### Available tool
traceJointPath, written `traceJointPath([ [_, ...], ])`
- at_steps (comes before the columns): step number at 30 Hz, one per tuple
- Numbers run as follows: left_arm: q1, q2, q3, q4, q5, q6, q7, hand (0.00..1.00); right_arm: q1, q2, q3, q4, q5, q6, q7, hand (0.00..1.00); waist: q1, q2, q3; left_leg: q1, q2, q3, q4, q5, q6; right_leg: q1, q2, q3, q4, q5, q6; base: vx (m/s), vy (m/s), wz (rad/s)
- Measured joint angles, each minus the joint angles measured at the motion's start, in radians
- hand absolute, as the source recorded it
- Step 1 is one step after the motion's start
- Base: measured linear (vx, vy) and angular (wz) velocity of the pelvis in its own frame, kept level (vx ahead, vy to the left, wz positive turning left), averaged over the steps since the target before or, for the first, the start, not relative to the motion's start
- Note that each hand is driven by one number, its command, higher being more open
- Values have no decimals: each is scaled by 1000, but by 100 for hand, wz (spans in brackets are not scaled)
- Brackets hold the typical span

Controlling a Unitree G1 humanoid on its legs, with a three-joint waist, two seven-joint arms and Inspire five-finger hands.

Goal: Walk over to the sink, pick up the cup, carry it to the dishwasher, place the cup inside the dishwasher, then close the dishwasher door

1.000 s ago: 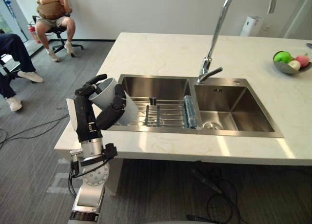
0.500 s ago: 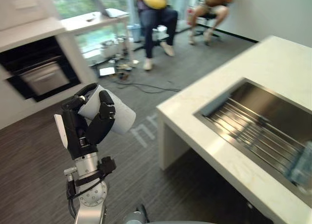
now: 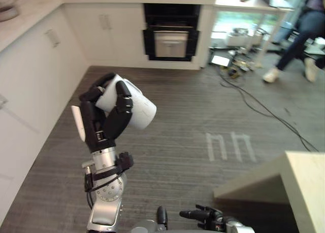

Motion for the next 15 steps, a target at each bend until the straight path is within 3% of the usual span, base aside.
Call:
traceJointPath([
  [2,16,0,-18,24,5,0,6,0,-9,1,-11,0,4,-18,-1,100,2,0,-1,6,0,-69,0,-6,-10,-79,22,141,-18,5,-7,143,-19,87],
  [5,23,6,-42,38,13,-6,13,0,-9,5,-9,0,-28,-24,21,100,0,1,0,19,9,-138,-4,-12,-33,-165,38,233,-20,26,-26,96,-32,61],
  [6,22,8,-48,48,14,-13,13,0,-8,5,-8,-6,-33,-23,28,100,-1,0,0,26,11,-151,-5,-12,-39,-172,39,240,-27,39,-27,91,-65,69],
  [8,25,20,-63,62,14,-17,5,0,-6,9,3,-4,-47,-24,45,100,-1,-22,2,53,-3,-210,-6,-15,-59,-160,31,232,-70,163,-42,79,-101,77],
  [9,25,22,-60,62,14,-22,4,0,-4,11,11,-4,-47,-27,45,100,0,-36,4,64,-14,-219,-12,-15,-64,-153,19,233,-65,215,-34,54,-129,69],
  [15,53,10,-55,51,11,-50,-3,0,-6,-9,42,7,-54,5,74,100,21,-18,-5,68,46,-205,-18,-28,-107,-114,57,173,-100,202,-52,43,-114,25],
])
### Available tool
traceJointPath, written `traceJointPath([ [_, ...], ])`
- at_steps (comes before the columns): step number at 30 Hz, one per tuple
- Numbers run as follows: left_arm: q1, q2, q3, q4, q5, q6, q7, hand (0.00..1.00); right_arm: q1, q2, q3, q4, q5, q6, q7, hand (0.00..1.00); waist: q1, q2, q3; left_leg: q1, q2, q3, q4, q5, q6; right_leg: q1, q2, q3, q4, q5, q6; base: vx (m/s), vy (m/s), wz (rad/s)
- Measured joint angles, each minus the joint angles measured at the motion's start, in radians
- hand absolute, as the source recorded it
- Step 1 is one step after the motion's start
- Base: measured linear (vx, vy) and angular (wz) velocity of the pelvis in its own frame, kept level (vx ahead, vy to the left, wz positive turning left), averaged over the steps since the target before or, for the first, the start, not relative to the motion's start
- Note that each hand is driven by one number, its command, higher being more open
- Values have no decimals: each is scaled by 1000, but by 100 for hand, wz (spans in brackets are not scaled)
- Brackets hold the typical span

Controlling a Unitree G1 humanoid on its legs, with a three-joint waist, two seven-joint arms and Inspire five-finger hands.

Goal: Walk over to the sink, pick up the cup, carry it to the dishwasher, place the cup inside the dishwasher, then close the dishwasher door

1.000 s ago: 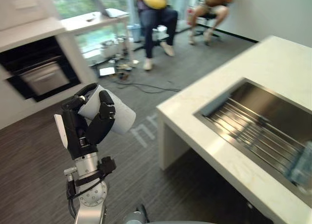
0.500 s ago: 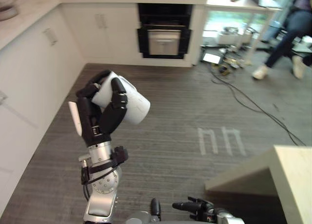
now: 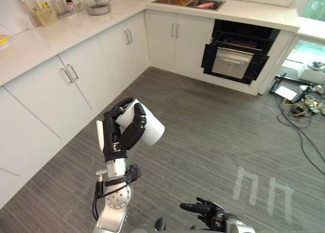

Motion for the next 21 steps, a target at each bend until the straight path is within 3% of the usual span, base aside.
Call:
traceJointPath([
  [1,4,0,0,0,0,-1,-9,0,-2,-2,0,-1,4,16,-1,100,1,0,0,1,2,-1,0,-2,-2,7,2,-2,-7,4,-6,53,-57,3],
  [2,24,68,-4,-2,-9,-21,-79,0,-14,15,32,46,9,33,-11,100,1,-40,-30,8,-48,49,-8,5,39,55,-39,8,-90,37,20,0,0,0],
  [7,24,65,-3,-2,-11,-21,-77,0,-14,16,29,46,9,33,-10,100,-3,-40,-28,10,-42,71,-7,-1,36,48,-35,34,-92,41,18,-2,-3,-13],
  [10,9,61,0,-3,-76,-21,-106,0,2,18,27,20,7,21,1,100,-35,-40,-28,4,-35,112,-8,-20,36,43,-38,44,-112,56,17,-17,-19,-39],
  [11,2,56,-2,-8,-102,-21,-134,0,8,18,26,8,3,18,4,100,-46,-40,-29,6,-32,135,-8,-31,46,44,-45,25,-119,63,18,9,-2,-28],
  [16,-32,30,-3,-10,-214,-21,-247,0,48,29,-16,-53,-36,-1,39,100,-84,-41,-35,28,-31,170,-8,-44,37,62,-60,-12,-132,77,34,62,-10,-21],
  [21,-38,33,-5,-15,-324,-21,-339,0,51,38,-40,-54,-113,-7,67,100,-87,-43,-43,44,-44,184,-2,-41,35,92,-68,-68,-109,42,37,57,-34,31],
])
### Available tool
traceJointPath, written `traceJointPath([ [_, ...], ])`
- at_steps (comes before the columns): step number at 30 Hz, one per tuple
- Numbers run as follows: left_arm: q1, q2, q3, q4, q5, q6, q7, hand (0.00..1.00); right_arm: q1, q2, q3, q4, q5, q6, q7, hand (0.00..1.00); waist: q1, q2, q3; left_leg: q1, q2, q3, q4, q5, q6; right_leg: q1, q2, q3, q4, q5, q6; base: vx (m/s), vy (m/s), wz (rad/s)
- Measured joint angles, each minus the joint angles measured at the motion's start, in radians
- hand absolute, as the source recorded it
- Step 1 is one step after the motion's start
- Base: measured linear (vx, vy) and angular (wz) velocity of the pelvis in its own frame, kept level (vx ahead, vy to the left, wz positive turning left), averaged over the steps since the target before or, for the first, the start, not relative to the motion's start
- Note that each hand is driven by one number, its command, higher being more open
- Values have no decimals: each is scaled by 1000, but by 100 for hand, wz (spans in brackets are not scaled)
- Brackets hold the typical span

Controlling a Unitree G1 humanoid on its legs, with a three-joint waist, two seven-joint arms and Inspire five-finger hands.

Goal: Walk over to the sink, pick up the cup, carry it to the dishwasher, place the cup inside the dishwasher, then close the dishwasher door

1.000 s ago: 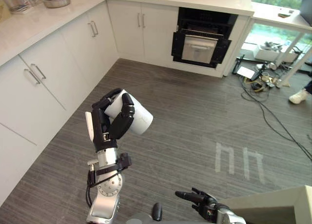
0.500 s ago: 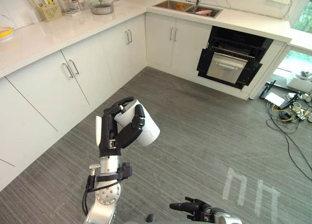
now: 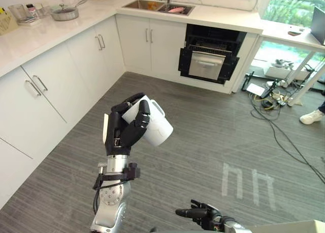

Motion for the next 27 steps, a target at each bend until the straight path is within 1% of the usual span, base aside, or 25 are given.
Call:
traceJointPath([
  [2,21,1,3,-3,-12,0,0,0,-7,0,0,18,-16,0,0,100,12,-1,-1,12,0,-3,0,0,0,19,0,-21,11,-13,-13,21,-63,44],
  [3,41,5,7,-18,-23,0,4,0,-12,0,0,34,-18,2,0,100,17,-1,-1,12,3,-6,0,1,-1,20,3,-26,19,-21,-25,-20,-55,30],
  [6,70,5,8,-34,-30,0,4,0,-11,-1,3,43,-18,2,0,100,35,-1,-2,10,9,-14,-6,6,1,20,10,-31,28,-29,-31,-57,-65,11],
  [12,73,-6,2,-34,-30,1,-6,0,-9,-2,11,42,-16,1,-2,100,33,-1,-2,10,29,-14,-7,10,-9,19,27,-35,31,-36,-33,-71,-62,0],
  [14,73,-8,1,-34,-37,1,-28,0,-8,-2,12,42,-3,4,-9,100,33,-1,-3,9,36,-13,-7,11,-17,21,30,-38,22,-32,-37,-31,-50,-2],
  [17,73,-9,0,-34,-48,2,-47,0,-9,-3,28,41,4,12,-19,100,34,0,-9,5,41,-14,-6,12,-20,22,40,-38,16,-28,-36,14,-48,1],
  [18,73,-9,0,-34,-49,2,-48,0,-9,-3,31,41,4,14,-21,100,35,0,-10,4,42,-14,-3,9,-24,21,40,-37,15,-28,-36,48,-36,-4],
  [19,73,-15,0,-34,-49,2,-50,0,-9,-4,29,45,5,19,-22,100,38,-1,-17,-10,49,7,23,-26,-28,16,37,-29,16,-28,-34,50,-24,-16],
  [20,73,-19,1,-34,-49,2,-51,0,-10,-6,28,47,5,23,-22,100,43,-2,-17,-69,75,89,143,-99,-42,9,39,-15,18,-31,-39,39,-17,-24],
  [21,73,-23,3,-34,-49,2,-51,0,-11,-10,28,46,5,24,-19,100,45,4,-16,-104,100,124,232,-143,-54,8,46,-8,20,-33,-41,58,-44,-42],
  [22,74,-31,4,-34,-48,2,-51,0,-11,-22,29,43,4,35,-8,100,52,24,-17,-160,142,146,385,-212,-55,11,71,10,27,-39,-46,76,-47,-33],
  [23,73,-32,3,-35,-48,3,-52,0,-13,-22,29,43,5,41,-4,100,51,30,-18,-200,165,170,492,-232,-63,16,87,12,38,-50,-46,98,-60,-21],
  [24,72,-39,3,-35,-47,5,-58,0,-17,-25,28,43,4,45,-1,100,37,35,-11,-262,201,196,647,-233,-67,21,91,8,50,-68,-50,68,-43,1],
  [25,72,-42,4,-35,-47,6,-60,0,-17,-27,28,43,5,45,0,100,37,37,-8,-271,209,198,677,-232,-69,26,94,8,51,-73,-52,43,-41,3],
  [26,73,-48,6,-35,-48,7,-63,0,-17,-33,26,43,4,46,1,100,37,50,1,-292,228,197,751,-224,-84,41,99,9,51,-86,-61,38,-24,-4],
  [27,72,-49,15,-36,-49,7,-70,0,-19,-36,24,43,4,48,2,100,40,51,15,-323,248,198,851,-183,-148,67,90,12,53,-97,-69,72,9,-8],
])
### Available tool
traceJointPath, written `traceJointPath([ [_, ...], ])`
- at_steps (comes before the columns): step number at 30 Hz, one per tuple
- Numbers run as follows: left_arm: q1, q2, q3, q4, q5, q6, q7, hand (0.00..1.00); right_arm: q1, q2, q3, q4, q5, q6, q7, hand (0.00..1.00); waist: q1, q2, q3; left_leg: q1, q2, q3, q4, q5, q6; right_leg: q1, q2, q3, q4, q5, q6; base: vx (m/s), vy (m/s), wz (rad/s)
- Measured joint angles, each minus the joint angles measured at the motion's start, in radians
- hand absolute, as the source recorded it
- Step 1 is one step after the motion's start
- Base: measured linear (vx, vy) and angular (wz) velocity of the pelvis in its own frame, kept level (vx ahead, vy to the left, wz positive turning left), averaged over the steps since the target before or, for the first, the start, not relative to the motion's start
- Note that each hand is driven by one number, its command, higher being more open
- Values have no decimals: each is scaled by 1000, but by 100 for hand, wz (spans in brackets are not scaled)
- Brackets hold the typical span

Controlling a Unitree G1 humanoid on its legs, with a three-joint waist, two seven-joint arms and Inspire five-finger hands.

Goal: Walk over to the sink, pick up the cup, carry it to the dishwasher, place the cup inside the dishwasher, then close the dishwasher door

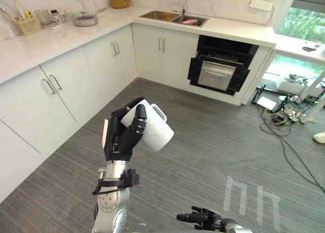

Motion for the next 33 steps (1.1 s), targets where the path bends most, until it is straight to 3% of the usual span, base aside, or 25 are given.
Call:
traceJointPath([
  [1,1,6,11,-3,0,0,-8,0,-8,0,-3,3,0,2,1,100,6,-16,23,-18,9,8,40,-37,-16,20,-11,6,4,-9,-6,93,17,-9],
  [2,1,6,14,-4,1,-1,-18,0,-12,-4,-23,11,-3,4,6,100,13,-11,32,-32,3,7,-16,-96,5,35,-24,8,3,-21,-3,110,42,-8],
  [4,3,5,14,-18,4,-2,-24,0,-25,-11,-38,26,-9,4,22,100,18,-9,44,-44,-31,-9,-204,-80,18,54,-50,15,3,-39,11,113,56,-14],
  [6,4,-5,16,-38,24,-9,-7,0,-25,-16,-35,33,-44,5,31,100,33,3,52,-31,-62,-79,-470,90,7,89,-60,54,-7,-71,40,245,216,-41],
  [7,6,-8,15,-36,25,-9,0,0,-24,-16,-35,35,-50,6,31,100,41,4,50,-19,-70,-88,-468,129,4,97,-61,78,-7,-84,45,263,234,-54],
  [10,6,-31,38,-12,25,-8,38,0,-20,-10,-43,36,-52,6,29,100,41,-12,48,-39,-136,-94,-366,76,100,94,-113,144,58,-143,54,337,181,-19],
  [13,5,-24,39,8,24,-7,54,0,-19,-8,-47,31,-68,6,28,100,39,-22,42,0,-182,-82,-360,32,130,71,-155,162,184,-133,70,352,161,9],
  [15,5,-18,36,-1,23,-6,48,0,-15,2,-58,30,-68,3,26,100,42,-34,25,52,-201,-82,-380,-1,140,20,-170,168,351,-110,109,344,142,6],
  [17,6,-2,42,-89,23,23,43,0,-17,21,-58,20,-68,-10,20,100,41,-72,7,121,-231,-80,-419,-36,152,-98,-207,167,636,-21,207,382,136,-2],
  [18,6,11,40,-124,23,19,37,0,-17,19,-59,13,-66,-18,16,100,41,-88,4,164,-244,-80,-447,-61,158,-148,-226,160,748,63,191,413,129,-10],
  [19,5,17,37,-143,26,5,32,0,-16,20,-62,3,-55,-28,14,100,41,-86,3,233,-251,-81,-498,-70,169,-214,-233,155,906,99,150,425,116,-14],
  [20,5,15,39,-146,35,-11,38,0,-15,19,-68,-16,-42,-35,12,100,32,-83,3,297,-247,-86,-534,-73,169,-281,-219,133,1021,43,90,501,108,-4],
  [21,3,13,39,-143,54,-24,52,0,-15,22,-74,-30,-35,-48,11,100,17,-82,3,338,-241,-93,-557,-74,165,-329,-202,108,1061,-6,60,329,58,7],
  [22,1,10,39,-137,64,-30,58,0,-16,24,-77,-41,-28,-55,13,100,10,-81,3,362,-237,-98,-573,-75,163,-363,-186,91,1064,-35,55,428,15,24],
  [24,-48,8,36,-70,89,-46,91,0,-26,33,-96,-79,0,-84,14,100,-21,-60,19,430,-198,-149,-603,-84,145,-474,-106,11,915,-126,25,495,-44,47],
  [25,-64,5,37,-47,90,-44,95,0,-28,37,-101,-90,0,-87,14,100,-30,-53,24,443,-188,-167,-602,-87,140,-490,-88,-1,838,-129,22,456,-94,70],
  [26,-84,2,36,-11,87,-43,103,0,-28,45,-102,-111,-1,-89,14,100,-47,-44,31,467,-171,-198,-595,-100,118,-506,-54,7,649,-113,32,469,-129,74],
  [27,-86,3,30,5,87,-42,103,0,-27,54,-101,-120,-2,-89,9,100,-58,-45,31,493,-169,-227,-586,-123,103,-508,-32,46,452,-43,39,484,-146,75],
  [28,-85,2,23,10,86,-42,103,0,-26,56,-100,-122,-3,-89,5,100,-60,-45,31,507,-172,-240,-579,-145,100,-503,-27,70,359,8,38,628,-235,74],
  [29,-84,3,4,11,90,-44,103,0,-24,55,-98,-125,-3,-89,-1,100,-62,-52,33,541,-183,-272,-559,-205,93,-500,-33,115,268,136,33,432,-173,63],
  [30,-82,0,-6,16,96,-46,103,0,-26,48,-101,-128,-5,-89,-1,100,-62,-46,34,558,-177,-287,-547,-238,87,-497,-32,121,302,195,42,624,-233,60],
  [31,-67,-35,-26,26,105,-45,103,0,-34,23,-105,-134,-24,-83,-4,100,-56,21,38,567,-128,-304,-529,-266,77,-508,-3,87,376,126,31,485,-190,47],
  [33,-69,-46,-39,25,124,-52,97,0,-35,19,-113,-152,-25,-78,-3,100,-60,38,34,552,-105,-319,-488,-255,78,-534,-1,51,466,36,15,533,-227,36],
])
